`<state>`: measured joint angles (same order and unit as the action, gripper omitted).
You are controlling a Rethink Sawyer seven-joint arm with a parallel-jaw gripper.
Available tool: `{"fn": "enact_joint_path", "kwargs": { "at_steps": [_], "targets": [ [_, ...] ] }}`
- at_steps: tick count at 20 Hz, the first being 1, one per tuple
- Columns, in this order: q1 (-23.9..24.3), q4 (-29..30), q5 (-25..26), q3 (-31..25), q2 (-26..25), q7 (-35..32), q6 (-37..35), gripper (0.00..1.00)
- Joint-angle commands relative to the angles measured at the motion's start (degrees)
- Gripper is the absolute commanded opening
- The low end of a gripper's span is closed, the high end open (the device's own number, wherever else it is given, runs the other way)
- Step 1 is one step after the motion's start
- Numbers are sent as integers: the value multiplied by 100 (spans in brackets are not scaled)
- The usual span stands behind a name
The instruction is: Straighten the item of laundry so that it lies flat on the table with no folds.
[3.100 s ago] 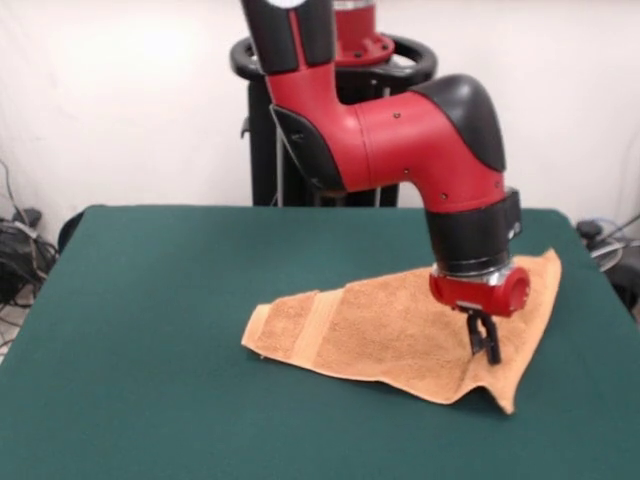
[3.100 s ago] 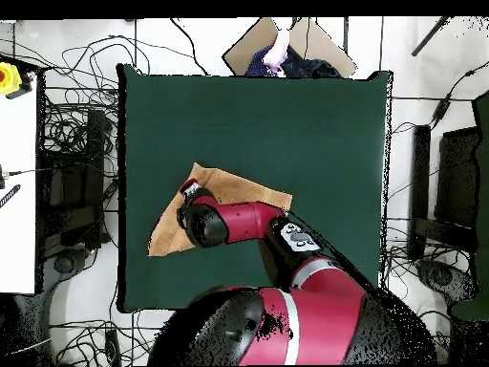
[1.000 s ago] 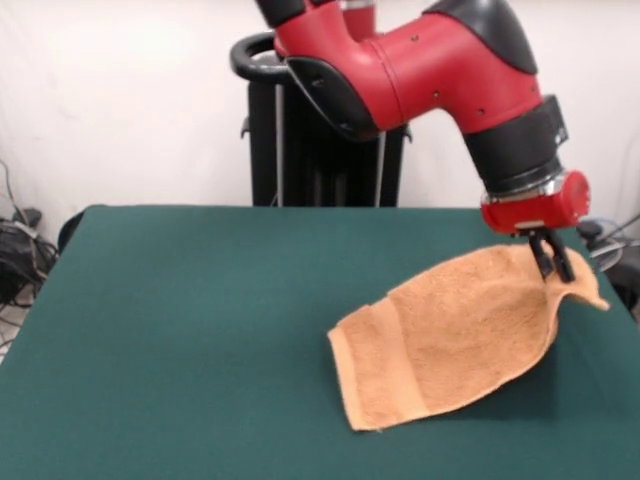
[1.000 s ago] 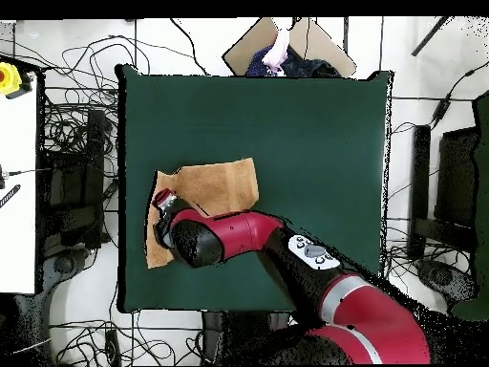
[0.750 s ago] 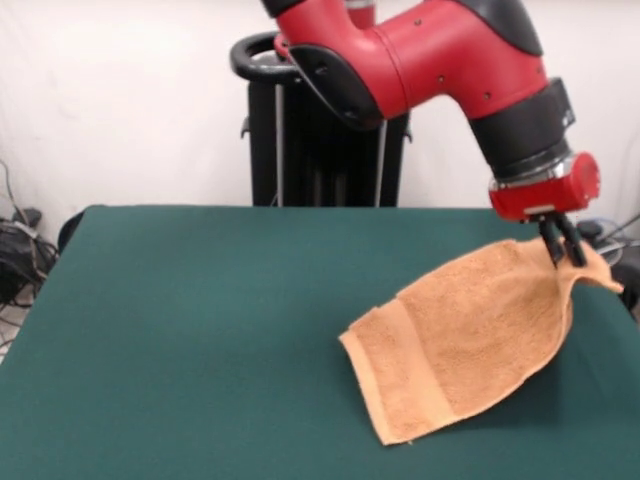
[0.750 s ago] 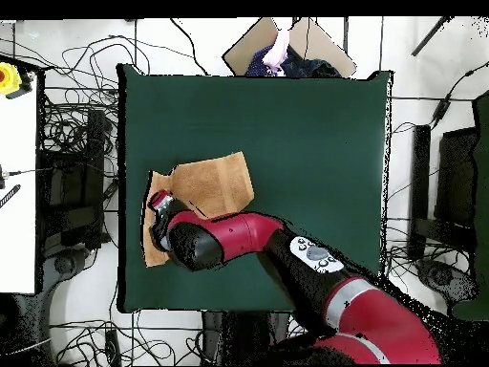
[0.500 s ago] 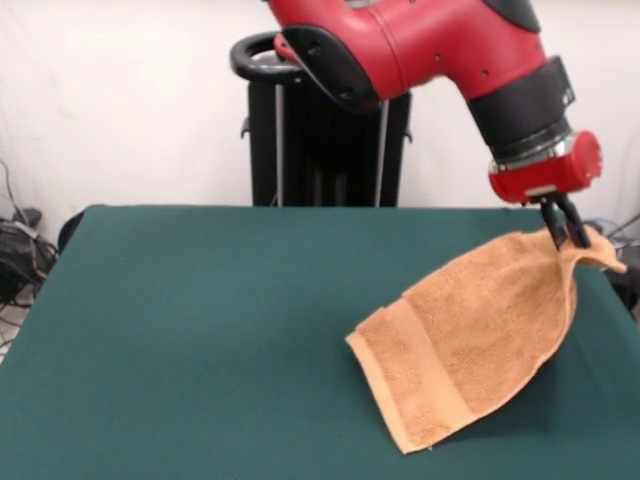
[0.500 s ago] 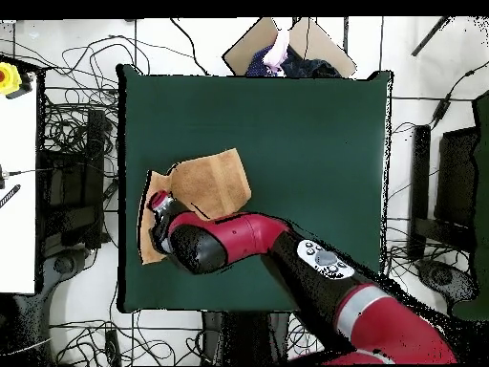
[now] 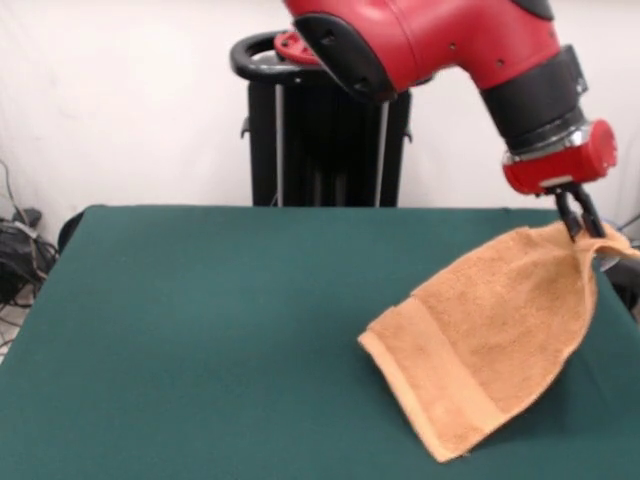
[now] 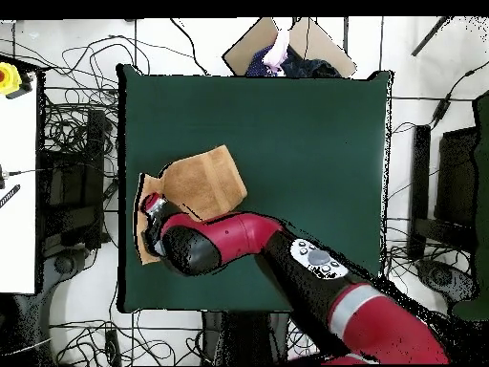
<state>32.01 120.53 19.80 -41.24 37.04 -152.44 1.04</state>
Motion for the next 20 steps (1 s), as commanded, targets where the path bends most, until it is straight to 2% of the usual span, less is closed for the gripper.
{"fn": "enact_joint_path", "kwargs": {
  "at_steps": [1,6,20],
  "targets": [
    [-722,-510,-69,462,-460,-337,215,0],
    [-1141,-861,-114,867,-796,-432,609,0],
    [-1816,-1110,-375,1417,-970,-516,1117,0]
  ]
}}
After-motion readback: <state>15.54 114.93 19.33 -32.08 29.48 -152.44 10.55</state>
